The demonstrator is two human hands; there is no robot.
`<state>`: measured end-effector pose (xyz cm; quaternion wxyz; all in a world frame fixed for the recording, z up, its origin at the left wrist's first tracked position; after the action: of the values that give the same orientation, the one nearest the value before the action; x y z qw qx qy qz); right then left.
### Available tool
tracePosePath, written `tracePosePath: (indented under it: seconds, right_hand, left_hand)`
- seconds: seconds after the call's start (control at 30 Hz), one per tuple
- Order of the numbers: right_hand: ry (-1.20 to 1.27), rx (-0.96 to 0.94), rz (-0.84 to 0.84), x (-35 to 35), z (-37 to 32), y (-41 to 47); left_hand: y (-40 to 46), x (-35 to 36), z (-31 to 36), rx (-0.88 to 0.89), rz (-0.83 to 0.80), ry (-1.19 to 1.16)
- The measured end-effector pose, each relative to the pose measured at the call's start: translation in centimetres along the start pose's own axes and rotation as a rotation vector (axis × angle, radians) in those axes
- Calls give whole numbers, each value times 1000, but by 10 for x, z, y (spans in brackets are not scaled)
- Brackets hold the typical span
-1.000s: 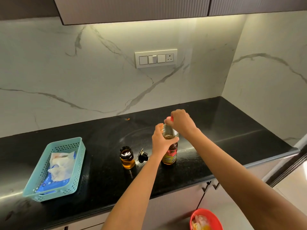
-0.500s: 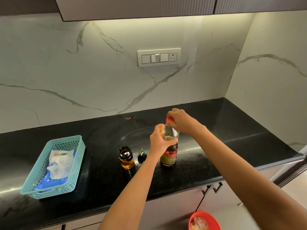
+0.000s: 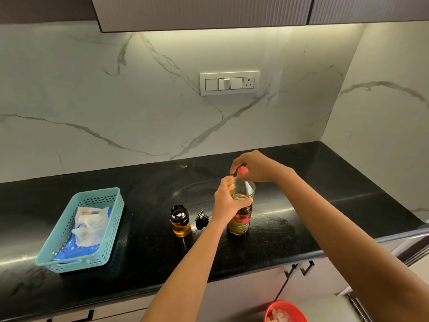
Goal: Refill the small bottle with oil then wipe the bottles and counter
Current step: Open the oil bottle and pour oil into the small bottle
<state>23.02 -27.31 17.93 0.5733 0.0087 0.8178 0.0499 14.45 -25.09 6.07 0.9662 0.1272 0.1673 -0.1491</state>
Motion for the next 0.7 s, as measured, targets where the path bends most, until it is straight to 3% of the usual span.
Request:
tracePosePath:
  seconds: [0.1,0.27,0.33,0.47,0.6,0.7]
  right_hand:
    - [-92,18,52,-3,3,1]
    - [-117,-40,-10,-1,4,6]
    - [-32,-43,17,-3,8,5]
    - [262,19,232,-17,23,1]
    - [358,164,408,-10,47,-2]
    - [413,313,391,6,64,-6]
  left_hand:
    - [0,1,-2,7,8,-10]
    - [-1,3,-10,1,-7,-16]
    - [-3,6,-15,-13,-40,-35]
    - [-8,15,-30,-72,-51,-58]
    - [-8,18,-34,-103,83,-68]
    - [-8,18,-33,-103,189,-52]
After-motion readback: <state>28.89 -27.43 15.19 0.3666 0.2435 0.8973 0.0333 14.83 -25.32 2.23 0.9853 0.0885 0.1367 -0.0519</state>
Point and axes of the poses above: each hand's wrist, its own y-axis towards the middle knuckle, its own x-axis out of the palm, z = x × y, the point moved 6 cm from there along y, towards the middle knuckle, and after that the axes turned 5 degrees about z, right-handed, at the moved point
